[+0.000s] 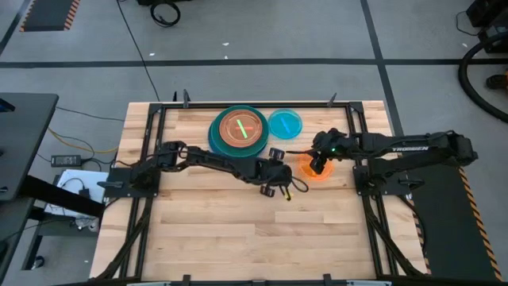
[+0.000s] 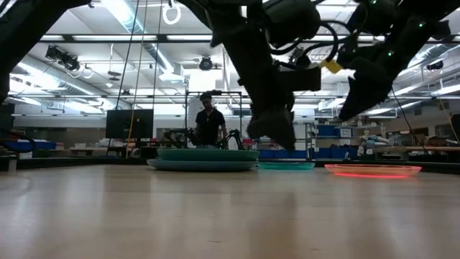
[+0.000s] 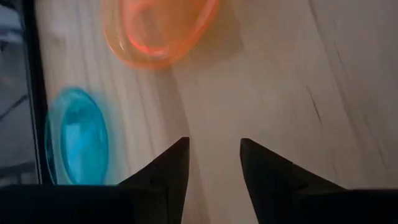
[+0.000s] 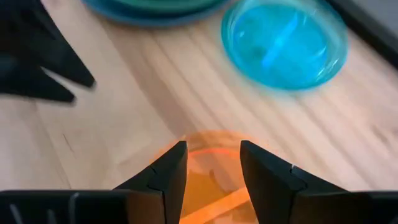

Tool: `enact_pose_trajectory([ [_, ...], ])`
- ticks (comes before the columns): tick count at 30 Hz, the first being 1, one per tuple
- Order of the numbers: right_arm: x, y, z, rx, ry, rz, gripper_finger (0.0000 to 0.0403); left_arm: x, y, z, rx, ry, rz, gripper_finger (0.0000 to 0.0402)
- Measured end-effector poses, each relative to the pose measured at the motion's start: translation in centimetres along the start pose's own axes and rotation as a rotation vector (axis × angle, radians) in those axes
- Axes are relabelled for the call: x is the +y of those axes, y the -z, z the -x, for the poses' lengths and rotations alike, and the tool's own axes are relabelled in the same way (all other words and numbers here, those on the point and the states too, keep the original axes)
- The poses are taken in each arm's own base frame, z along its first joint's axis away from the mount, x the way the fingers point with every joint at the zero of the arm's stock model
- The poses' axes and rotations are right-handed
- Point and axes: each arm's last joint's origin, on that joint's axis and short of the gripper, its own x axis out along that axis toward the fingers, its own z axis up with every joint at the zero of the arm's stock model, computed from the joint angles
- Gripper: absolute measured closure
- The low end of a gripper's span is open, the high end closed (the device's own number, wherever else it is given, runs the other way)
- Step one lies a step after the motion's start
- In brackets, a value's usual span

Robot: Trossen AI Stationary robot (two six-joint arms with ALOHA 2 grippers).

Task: Stack plastic plates
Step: Stack the orange plate on top of the light green plate

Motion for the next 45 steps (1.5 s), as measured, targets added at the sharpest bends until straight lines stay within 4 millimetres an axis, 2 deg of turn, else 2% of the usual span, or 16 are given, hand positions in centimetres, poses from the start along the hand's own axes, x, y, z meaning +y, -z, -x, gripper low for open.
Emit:
enact_pose_trajectory([
  [7, 2.1, 1.1, -1.9, 0.089, 0.052, 0.043, 0.0243, -2.6, 1.7, 0.1, 0.093, 0.016, -0.032, 0.0251],
  [12, 3.3, 1.8, -2.3, 0.088, 0.092, 0.09, 0.0243, -3.2, 3.2, 1.0, 0.081, 0.007, -0.001, 0.0251],
  [24, 6.3, 1.9, -3.7, 0.058, 0.177, 0.246, 0.0243, -2.5, 5.7, 4.9, -0.037, -0.031, 0.165, 0.0251],
  [32, 9.0, 2.6, -4.7, 0.056, 0.182, 0.363, 0.0243, -4.2, 8.9, 6.8, -0.037, -0.04, 0.253, 0.0251],
  [38, 11.7, 2.8, -4.8, 0.041, 0.15, 0.41, 0.0243, -5.3, 11.4, 9.2, -0.049, -0.086, 0.336, 0.0251],
  [41, 12.8, 3.4, -4.8, 0.049, 0.142, 0.446, 0.0243, -5.6, 12.5, 10.2, -0.055, -0.111, 0.367, 0.0251],
  [45, 13.0, 5.0, -4.9, 0.111, 0.178, 0.485, 0.0243, -5.9, 13.7, 11.5, -0.061, -0.14, 0.409, 0.0251],
])
